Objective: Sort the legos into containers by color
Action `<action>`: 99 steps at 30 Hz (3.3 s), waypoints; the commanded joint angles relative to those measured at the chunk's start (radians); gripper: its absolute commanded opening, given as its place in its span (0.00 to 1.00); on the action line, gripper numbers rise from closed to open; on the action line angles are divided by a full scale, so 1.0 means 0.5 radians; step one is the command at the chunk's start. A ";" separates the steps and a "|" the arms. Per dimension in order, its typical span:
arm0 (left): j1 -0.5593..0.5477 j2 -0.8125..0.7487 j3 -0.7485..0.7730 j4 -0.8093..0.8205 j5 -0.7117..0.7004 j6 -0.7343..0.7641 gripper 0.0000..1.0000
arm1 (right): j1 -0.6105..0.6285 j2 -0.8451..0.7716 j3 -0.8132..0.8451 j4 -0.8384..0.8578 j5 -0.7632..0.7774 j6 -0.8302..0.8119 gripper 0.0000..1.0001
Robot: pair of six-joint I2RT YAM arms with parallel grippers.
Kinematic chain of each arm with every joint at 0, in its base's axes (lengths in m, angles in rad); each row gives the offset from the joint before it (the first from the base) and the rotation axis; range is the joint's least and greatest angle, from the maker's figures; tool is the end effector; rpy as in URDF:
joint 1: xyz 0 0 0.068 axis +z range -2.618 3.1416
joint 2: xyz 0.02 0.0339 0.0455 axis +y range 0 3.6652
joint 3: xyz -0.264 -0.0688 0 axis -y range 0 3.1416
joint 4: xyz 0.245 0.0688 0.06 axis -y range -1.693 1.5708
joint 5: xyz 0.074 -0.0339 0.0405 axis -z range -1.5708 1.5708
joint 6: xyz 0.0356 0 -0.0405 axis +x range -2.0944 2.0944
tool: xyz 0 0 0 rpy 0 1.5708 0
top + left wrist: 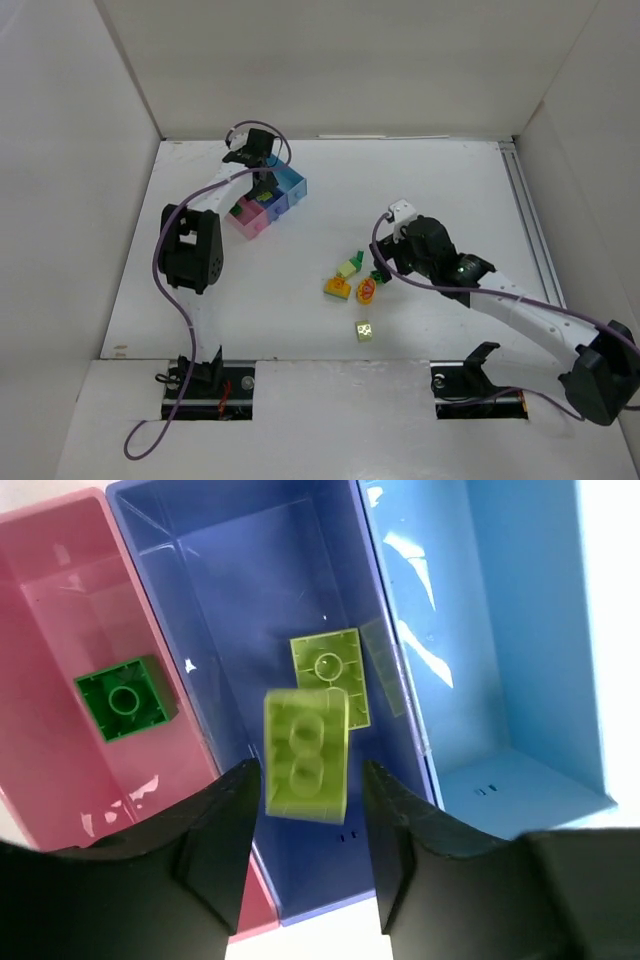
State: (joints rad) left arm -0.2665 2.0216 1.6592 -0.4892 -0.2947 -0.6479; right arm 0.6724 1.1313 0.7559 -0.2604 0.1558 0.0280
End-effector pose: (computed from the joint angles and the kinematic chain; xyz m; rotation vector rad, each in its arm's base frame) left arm 0.4432 -0.1103 0.2391 -0.5796 2.3041 -0.0777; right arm 0.1955 0.1486 0.2536 -0.6157 2.1187 0.2202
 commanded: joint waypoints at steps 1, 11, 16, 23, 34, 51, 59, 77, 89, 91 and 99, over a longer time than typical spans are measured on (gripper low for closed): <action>0.018 -0.125 -0.029 -0.025 0.009 0.001 0.43 | 0.075 -0.145 -0.112 0.070 -0.247 -0.099 1.00; 0.018 -0.490 -0.256 -0.003 0.031 0.029 0.91 | 0.483 -0.296 -0.248 -0.136 -0.146 0.281 0.98; -0.053 -0.775 -0.407 0.046 0.098 0.029 0.99 | 0.827 -0.269 -0.294 -0.203 0.029 0.682 0.95; -0.280 -1.297 -0.839 0.107 0.126 -0.149 1.00 | 1.030 -0.100 -0.392 -0.305 0.182 1.333 0.90; -0.446 -1.941 -1.468 0.107 0.240 -0.244 1.00 | 1.134 0.249 -0.386 -0.004 0.277 1.371 0.82; -0.446 -2.107 -1.570 0.089 0.283 -0.226 1.00 | 1.429 0.839 0.041 -0.682 0.560 1.993 0.36; -0.446 -2.147 -1.612 0.193 0.521 -0.125 1.00 | 1.469 0.478 0.007 -0.425 0.759 1.540 0.18; -0.758 -2.396 -1.827 0.837 1.535 0.158 0.99 | 1.469 -0.579 -0.506 1.284 0.642 -0.406 0.24; -0.912 -2.331 -1.812 0.846 1.470 0.176 0.88 | 1.469 -0.425 -0.432 1.533 0.658 -0.498 0.23; -0.973 -2.310 -1.830 0.902 1.607 0.213 0.88 | 1.469 -0.425 -0.432 1.533 0.636 -0.498 0.23; -1.023 -2.291 -1.858 1.049 1.721 0.231 0.69 | 1.469 -0.425 -0.395 1.533 0.566 -0.516 0.23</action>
State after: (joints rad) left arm -0.7738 0.8761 0.7269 -0.0357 0.5274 -0.5579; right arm 1.3968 0.9356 0.5003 0.4347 0.4606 -0.2211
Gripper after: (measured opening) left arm 0.703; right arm 0.427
